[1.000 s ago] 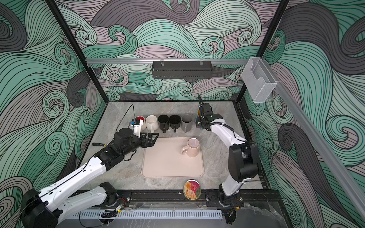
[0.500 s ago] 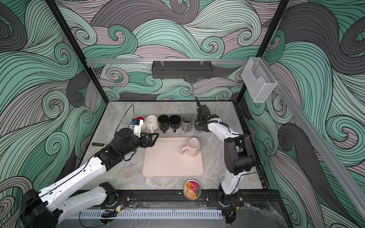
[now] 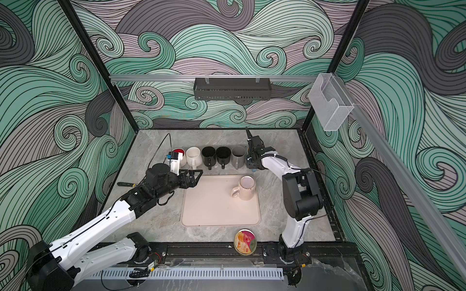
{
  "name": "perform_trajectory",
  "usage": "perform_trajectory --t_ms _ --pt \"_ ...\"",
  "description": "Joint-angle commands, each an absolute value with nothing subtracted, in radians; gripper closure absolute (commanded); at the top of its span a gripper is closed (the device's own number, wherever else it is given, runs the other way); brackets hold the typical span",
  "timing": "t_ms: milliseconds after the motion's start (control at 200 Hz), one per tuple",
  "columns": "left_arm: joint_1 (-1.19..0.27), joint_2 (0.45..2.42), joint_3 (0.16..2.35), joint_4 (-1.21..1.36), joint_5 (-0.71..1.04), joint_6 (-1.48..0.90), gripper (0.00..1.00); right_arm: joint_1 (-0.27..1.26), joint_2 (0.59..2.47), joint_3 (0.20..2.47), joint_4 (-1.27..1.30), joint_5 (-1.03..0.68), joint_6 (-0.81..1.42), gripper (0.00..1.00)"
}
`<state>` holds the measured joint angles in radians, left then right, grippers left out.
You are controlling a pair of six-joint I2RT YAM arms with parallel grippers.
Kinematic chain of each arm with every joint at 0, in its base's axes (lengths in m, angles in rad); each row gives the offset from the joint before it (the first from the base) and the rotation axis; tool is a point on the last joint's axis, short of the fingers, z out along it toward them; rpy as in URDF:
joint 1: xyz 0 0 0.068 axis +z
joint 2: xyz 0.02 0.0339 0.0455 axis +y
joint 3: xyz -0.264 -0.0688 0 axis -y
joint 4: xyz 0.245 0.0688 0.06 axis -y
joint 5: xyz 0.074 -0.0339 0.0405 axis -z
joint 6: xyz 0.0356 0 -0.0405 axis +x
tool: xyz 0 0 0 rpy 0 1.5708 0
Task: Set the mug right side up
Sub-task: 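Lower the blue butterfly mug beside the grey mug with the right gripper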
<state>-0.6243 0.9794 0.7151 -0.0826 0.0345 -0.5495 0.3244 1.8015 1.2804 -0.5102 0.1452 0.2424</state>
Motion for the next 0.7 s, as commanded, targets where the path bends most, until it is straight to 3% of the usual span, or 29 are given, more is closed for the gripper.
perform_trajectory --t_ms 0,490,695 --pt "-0.621 0.974 0.706 -0.086 0.046 -0.554 0.05 0.333 1.794 1.310 -0.432 0.194 0.241 1.00" --pt "-0.621 0.980 0.702 -0.088 0.049 -0.557 0.05 0.348 1.826 1.333 -0.462 0.210 0.304 1.00" --pt "-0.621 0.983 0.695 -0.084 0.052 -0.558 0.05 0.370 1.795 1.325 -0.469 0.213 0.324 0.85"
